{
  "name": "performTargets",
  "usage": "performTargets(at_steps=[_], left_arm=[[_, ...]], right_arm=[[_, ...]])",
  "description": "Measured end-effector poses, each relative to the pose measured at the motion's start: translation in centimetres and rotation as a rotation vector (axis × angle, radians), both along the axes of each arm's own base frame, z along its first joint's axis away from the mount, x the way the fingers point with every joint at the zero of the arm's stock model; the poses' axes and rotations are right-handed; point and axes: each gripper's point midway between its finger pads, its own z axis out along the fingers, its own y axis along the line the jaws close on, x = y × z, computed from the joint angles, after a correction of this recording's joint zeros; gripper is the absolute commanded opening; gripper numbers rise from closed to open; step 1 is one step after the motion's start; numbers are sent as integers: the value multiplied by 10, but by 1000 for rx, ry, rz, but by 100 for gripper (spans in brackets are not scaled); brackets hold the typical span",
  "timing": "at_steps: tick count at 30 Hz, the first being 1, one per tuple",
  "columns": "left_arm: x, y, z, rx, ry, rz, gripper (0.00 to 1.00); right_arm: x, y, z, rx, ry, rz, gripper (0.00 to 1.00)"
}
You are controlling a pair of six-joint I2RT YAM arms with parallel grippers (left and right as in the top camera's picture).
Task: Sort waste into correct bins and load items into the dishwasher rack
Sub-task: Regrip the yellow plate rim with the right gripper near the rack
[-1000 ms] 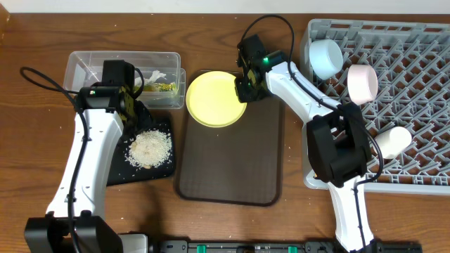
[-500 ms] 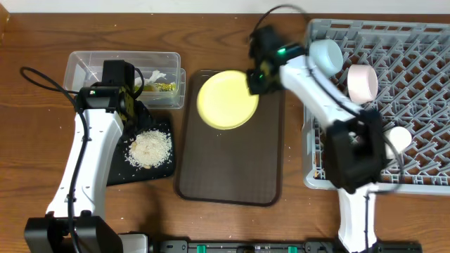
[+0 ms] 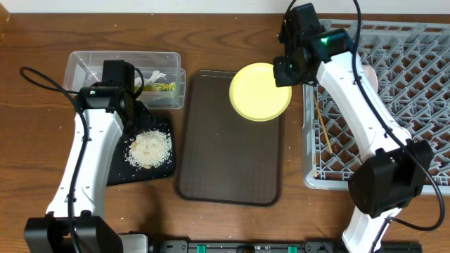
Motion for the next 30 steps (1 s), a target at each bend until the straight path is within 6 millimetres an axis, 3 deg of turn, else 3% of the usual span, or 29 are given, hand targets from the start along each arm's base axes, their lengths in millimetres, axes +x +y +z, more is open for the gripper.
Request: performTargets(at_steps=[4, 10, 15, 23, 30], left_arm=[[0, 0, 0, 0, 0, 0, 77], [0, 0, 0, 0, 0, 0, 77], [0, 0, 0, 0, 0, 0, 77], [0, 0, 0, 0, 0, 0, 77], [0, 0, 0, 0, 0, 0, 77]], right_arm=[[2, 2, -4, -8, -2, 7, 32], [22, 14, 1, 20, -95, 7, 43], [38, 18, -10, 33, -165, -2, 47], [38, 16, -65, 32, -185, -7, 48], [40, 11, -96, 23, -241, -22, 49]])
